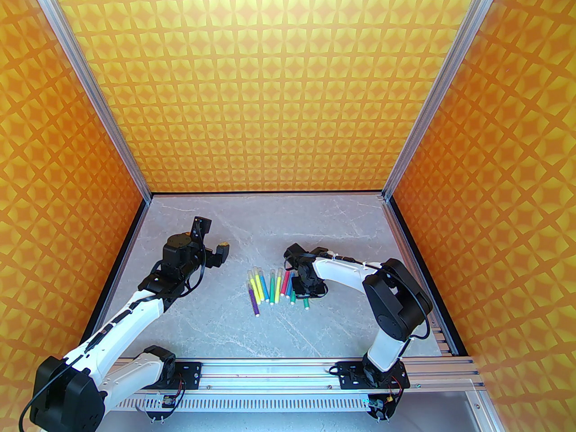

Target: Open the pen caps

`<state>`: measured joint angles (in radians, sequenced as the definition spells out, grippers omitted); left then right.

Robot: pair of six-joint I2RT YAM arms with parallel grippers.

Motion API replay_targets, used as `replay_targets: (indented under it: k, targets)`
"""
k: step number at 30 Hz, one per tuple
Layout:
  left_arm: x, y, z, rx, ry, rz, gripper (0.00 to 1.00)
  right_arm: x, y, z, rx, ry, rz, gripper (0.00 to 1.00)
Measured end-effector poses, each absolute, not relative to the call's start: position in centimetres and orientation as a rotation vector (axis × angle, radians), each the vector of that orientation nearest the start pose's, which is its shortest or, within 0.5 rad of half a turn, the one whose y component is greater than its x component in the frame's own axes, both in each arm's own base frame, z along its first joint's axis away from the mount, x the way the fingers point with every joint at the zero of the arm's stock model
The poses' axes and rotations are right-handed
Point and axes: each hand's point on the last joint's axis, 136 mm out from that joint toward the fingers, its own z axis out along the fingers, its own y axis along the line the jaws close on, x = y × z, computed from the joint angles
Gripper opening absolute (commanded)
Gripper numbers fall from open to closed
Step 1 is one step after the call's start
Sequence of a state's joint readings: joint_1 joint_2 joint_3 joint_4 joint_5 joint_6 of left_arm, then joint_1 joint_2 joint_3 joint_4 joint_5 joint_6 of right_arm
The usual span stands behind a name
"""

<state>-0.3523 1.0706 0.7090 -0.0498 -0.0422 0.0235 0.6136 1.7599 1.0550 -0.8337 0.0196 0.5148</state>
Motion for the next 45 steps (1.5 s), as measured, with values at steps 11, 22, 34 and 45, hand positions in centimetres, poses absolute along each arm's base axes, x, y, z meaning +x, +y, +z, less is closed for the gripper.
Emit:
replay_targets:
  k: [11,22,34,45]
  targets:
    - [35.4,-13.4,21.3,0.318,2.053,-0.25,0.99,28.0,17.3,9.0,-0.291,2.79,0.112,0.0]
    - [34.4,-18.3,21.3,0.344,2.106,-0.632,0.99,29.9,22.6,12.8,-0.502,2.483,0.476,0.0]
    - [32.5,-23.9,22.6,0.475,2.043,-1.036,0.89,30.9,28.0,17.2,-0.621,2.191,0.77,0.0]
    - [32.7,-25.6,23.7,0.521,1.999,-1.149,0.79,30.0,30.6,18.2,-0.707,2.115,0.866,0.0]
